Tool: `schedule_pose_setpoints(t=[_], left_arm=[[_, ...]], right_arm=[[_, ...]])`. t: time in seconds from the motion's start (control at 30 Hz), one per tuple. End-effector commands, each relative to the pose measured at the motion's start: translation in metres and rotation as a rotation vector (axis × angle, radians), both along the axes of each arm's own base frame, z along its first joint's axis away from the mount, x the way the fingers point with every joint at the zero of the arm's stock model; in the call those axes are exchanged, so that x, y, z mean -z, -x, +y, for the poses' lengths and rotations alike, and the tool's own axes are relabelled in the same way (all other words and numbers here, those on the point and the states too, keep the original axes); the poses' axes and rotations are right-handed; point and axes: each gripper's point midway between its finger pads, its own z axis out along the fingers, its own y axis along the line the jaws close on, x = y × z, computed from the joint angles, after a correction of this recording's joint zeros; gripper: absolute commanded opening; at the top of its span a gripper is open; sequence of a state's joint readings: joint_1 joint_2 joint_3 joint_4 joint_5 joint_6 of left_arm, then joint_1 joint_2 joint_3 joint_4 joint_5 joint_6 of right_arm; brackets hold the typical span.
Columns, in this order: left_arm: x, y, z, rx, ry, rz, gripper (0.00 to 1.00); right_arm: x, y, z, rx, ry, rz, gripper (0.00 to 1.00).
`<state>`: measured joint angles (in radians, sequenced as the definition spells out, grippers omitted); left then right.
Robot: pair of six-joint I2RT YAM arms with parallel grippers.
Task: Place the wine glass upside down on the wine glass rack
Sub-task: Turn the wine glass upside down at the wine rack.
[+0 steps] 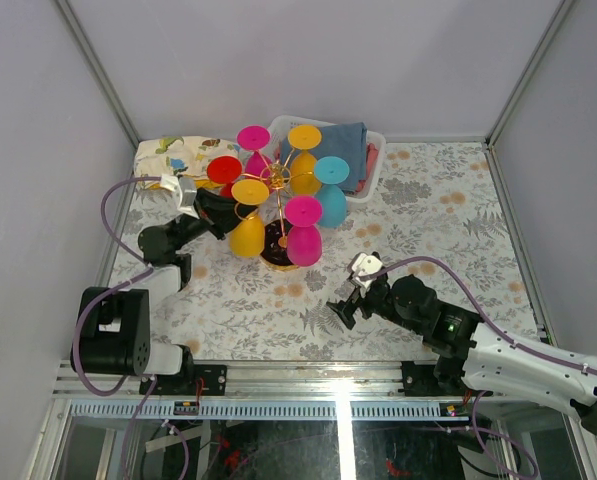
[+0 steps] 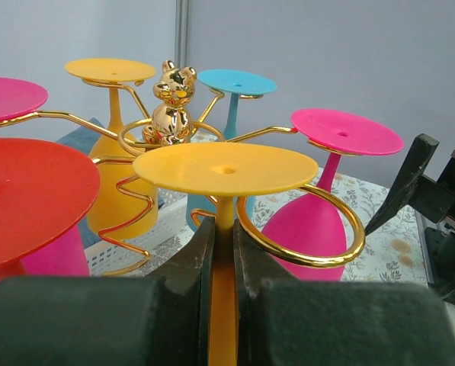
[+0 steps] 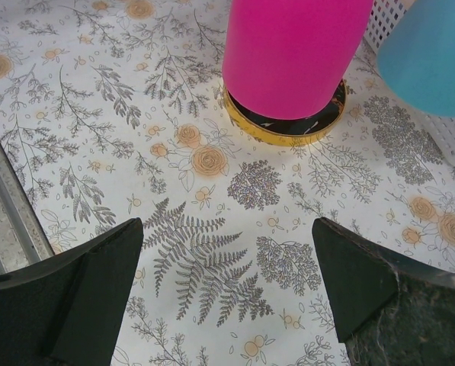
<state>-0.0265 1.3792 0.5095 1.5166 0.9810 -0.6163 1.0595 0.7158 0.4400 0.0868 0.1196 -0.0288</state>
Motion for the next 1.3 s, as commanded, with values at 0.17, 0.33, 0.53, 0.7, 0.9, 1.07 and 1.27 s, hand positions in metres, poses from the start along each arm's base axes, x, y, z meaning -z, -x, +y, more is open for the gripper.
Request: schedule_pose_setpoints(t=[0.17, 0.33, 0.53, 0.7, 0.9, 1.07, 1.27], left_arm=[[-0.003, 0.026, -0.004, 0.031, -0.038, -0.109, 0.00], [-0.002, 0.032, -0.008, 0.052, -0.043, -0.113, 0.00], [0.000, 0.040, -0.017, 0.089, -0.049, -0.114, 0.00], [0.001, 0.046, -0.020, 0.104, -0.052, -0.117, 0.00], [0.004, 0.053, -0.020, 0.102, -0.047, -0.109, 0.00], [0.007, 0.058, -0.017, 0.071, -0.023, -0.093, 0.01], [0.011, 0.055, -0.009, -0.005, 0.019, -0.067, 0.18]], right_arm=[[-0.008, 0.000, 0.006, -0.007, -0.031, 0.003, 0.99], [-0.007, 0.001, 0.005, -0.004, -0.029, 0.008, 0.99], [-0.006, 0.002, 0.006, -0.009, -0.031, 0.019, 0.99], [-0.005, 0.002, 0.006, -0.010, -0.031, 0.024, 1.00], [-0.003, 0.003, 0.007, -0.012, -0.030, 0.029, 0.99], [-0.002, 0.003, 0.008, -0.013, -0.032, 0.034, 1.00], [-0.002, 0.002, 0.007, -0.006, -0.029, 0.034, 0.99]])
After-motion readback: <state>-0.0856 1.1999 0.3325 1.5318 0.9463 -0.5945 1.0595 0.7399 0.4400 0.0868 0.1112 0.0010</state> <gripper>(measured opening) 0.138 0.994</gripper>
